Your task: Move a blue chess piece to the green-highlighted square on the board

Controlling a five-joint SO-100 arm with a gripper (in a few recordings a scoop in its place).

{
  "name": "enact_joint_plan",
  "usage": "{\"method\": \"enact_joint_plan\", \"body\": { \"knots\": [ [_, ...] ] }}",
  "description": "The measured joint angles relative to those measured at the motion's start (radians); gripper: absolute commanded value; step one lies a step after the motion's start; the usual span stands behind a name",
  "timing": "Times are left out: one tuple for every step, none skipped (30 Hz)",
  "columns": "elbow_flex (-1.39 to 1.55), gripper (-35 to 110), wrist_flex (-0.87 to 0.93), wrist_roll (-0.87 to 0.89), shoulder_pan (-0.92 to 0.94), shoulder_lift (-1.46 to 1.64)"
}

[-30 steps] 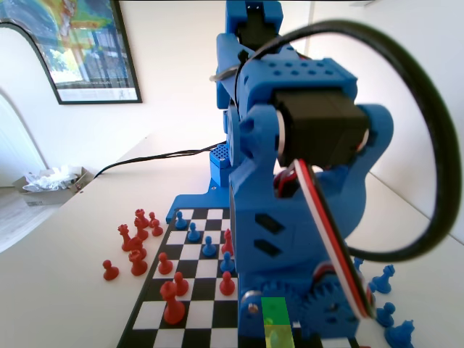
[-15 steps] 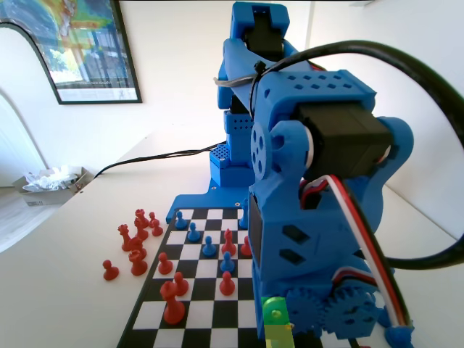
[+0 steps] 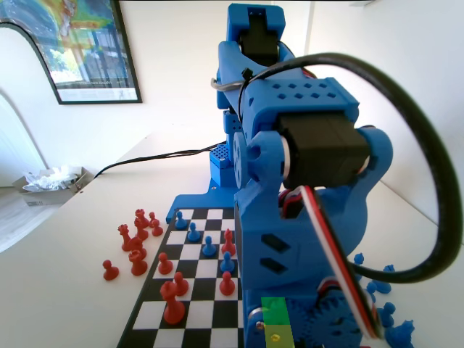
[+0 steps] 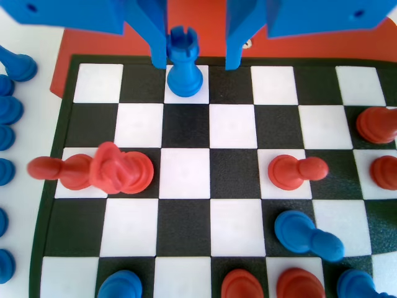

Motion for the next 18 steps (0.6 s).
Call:
{"method": "enact_joint_plan", "body": {
  "knots": [
    [0.000, 12, 0.000, 0.000, -0.002, 0.000],
    [0.000, 12, 0.000, 0.000, -0.003, 0.000],
    [0.000, 12, 0.000, 0.000, -0.005, 0.000],
    [0.000, 11, 0.000, 0.000, -0.005, 0.000],
    [0.000, 9, 0.000, 0.000, -0.003, 0.000],
    [0.000, 8, 0.000, 0.000, -0.002, 0.000],
    [0.000, 7, 0.000, 0.000, -0.002, 0.000],
    [0.000, 5, 0.000, 0.000, -0.006, 0.000],
    [0.000, 3, 0.000, 0.000, -0.009, 0.000],
    [0.000, 1, 0.000, 0.000, -0.017, 0.000],
    [0.000, 1, 0.003, 0.000, -0.018, 0.000],
    [0.000, 1, 0.005, 0.000, -0.020, 0.000],
    [0.000, 1, 0.005, 0.000, -0.020, 0.000],
    [0.000, 1, 0.005, 0.000, -0.018, 0.000],
    [0.000, 1, 0.006, 0.000, -0.017, 0.000],
    [0.000, 1, 0.006, 0.000, -0.017, 0.000],
    [0.000, 1, 0.006, 0.000, -0.017, 0.000],
    [0.000, 1, 0.006, 0.000, -0.017, 0.000]
  ]
}}
